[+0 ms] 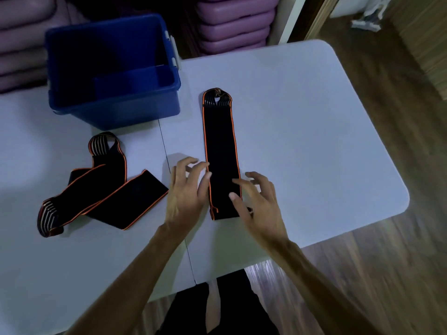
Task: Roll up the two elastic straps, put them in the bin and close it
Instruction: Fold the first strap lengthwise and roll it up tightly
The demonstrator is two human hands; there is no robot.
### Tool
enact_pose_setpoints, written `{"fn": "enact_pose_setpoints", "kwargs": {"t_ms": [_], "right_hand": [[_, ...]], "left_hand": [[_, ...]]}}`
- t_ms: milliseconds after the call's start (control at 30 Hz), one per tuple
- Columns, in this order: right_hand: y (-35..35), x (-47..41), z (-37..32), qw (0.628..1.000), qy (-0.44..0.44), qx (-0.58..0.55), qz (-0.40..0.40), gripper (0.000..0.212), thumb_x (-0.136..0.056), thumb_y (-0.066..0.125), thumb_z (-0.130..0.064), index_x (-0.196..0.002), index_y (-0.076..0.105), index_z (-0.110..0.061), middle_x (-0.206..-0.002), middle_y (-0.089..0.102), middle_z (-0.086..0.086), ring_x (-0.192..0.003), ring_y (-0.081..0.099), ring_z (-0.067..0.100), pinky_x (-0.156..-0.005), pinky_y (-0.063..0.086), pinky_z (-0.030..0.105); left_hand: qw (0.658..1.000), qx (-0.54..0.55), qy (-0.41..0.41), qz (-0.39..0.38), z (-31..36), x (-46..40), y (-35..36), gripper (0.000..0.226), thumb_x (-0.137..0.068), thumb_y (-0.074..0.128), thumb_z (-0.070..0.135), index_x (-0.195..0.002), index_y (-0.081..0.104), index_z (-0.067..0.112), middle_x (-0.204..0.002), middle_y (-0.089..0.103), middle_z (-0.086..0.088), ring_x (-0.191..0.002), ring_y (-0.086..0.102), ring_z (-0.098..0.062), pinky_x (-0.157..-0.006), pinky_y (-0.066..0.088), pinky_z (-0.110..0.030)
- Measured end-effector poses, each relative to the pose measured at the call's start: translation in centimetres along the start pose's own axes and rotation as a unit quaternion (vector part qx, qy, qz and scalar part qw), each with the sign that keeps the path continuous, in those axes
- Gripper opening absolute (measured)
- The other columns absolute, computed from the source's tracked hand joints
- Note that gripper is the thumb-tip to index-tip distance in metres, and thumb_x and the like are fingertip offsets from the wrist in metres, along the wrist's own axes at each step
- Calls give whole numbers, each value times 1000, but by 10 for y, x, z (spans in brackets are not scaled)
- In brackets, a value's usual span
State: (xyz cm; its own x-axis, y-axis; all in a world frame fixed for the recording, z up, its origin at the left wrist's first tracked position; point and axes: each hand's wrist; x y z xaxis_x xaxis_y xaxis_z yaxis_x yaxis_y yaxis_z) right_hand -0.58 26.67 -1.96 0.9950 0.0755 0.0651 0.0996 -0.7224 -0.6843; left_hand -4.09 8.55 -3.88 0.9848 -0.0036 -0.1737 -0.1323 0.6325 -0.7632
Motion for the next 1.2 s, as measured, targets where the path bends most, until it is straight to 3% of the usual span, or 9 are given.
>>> {"fn": "enact_pose_setpoints", "kwargs": {"t_ms": [167,267,333,433,633,800,933,1067,1200], "right_hand": [[-1,30,22,983,-165,78,-29,28,-98,58,-26,-123,67,-16,-134,56,6,-123,51,24,-99,48,38],[12,29,24,981,-166,92,-33,30,-99,53,-24,-122,68,-15,-132,60,9,-121,56,27,-97,52,37],[17,27,22,983,-159,91,-30,32,-98,50,-25,-122,69,-14,-132,62,9,-121,58,27,-96,53,38],[22,25,24,982,-162,87,-33,30,-96,55,-17,-122,68,-11,-130,64,10,-124,58,28,-99,52,39],[22,25,38,981,-172,78,-51,33,-97,57,-25,-126,66,-13,-136,60,7,-133,49,21,-107,45,34],[25,25,41,974,-186,128,-37,41,-90,66,-11,-131,61,-14,-133,59,11,-123,54,26,-93,54,42],[24,19,36,962,-224,148,-39,41,-90,64,-3,-130,60,-10,-122,61,10,-112,58,29,-85,57,40],[18,11,34,949,-258,179,-36,52,-86,64,5,-136,54,-2,-119,65,10,-106,61,28,-87,56,36],[11,11,32,970,-199,123,-60,46,-97,53,-19,-141,48,-9,-118,65,9,-107,61,23,-89,54,30]], "left_hand": [[977,-14,177,-116,-5,50,-29,42,-99,44,41,-121,64,10,-131,56,-9,-116,55,-25,-98,46,-37],[987,6,106,-123,-8,66,-23,54,-88,56,55,-120,59,11,-125,55,-5,-114,53,-18,-98,45,-27],[991,50,64,-103,-5,74,-18,46,-83,65,48,-111,54,13,-110,54,-2,-100,52,-13,-89,43,-20],[992,51,48,-102,-4,84,-6,27,-88,63,25,-110,52,14,-100,57,-1,-90,53,-16,-79,45,-24],[979,-87,154,-102,-12,75,6,20,-90,53,11,-108,62,6,-104,61,-4,-93,58,-25,-80,54,-35],[943,-183,253,-118,-19,68,7,25,-102,41,18,-107,63,7,-111,63,-7,-109,56,-30,-93,46,-37],[950,-173,229,-125,-10,56,4,29,-88,61,24,-113,58,10,-131,58,-9,-126,53,-25,-98,49,-37],[950,-167,196,-176,-5,42,-2,44,-71,76,5,-113,62,10,-118,67,-6,-113,63,-23,-91,53,-35],[957,-127,184,-187,-4,37,-3,37,-78,67,0,-114,63,9,-116,67,-9,-111,64,-27,-90,55,-37]]}}
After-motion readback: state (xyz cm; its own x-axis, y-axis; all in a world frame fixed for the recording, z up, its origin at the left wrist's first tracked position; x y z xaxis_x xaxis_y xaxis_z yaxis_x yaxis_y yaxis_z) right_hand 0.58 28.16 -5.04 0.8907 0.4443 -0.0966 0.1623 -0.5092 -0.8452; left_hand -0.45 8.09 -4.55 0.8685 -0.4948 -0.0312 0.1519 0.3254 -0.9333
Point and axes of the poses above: each hand's wrist, its own x-axis away from the middle knuckle, its own y-axis out of the palm, z = x × y
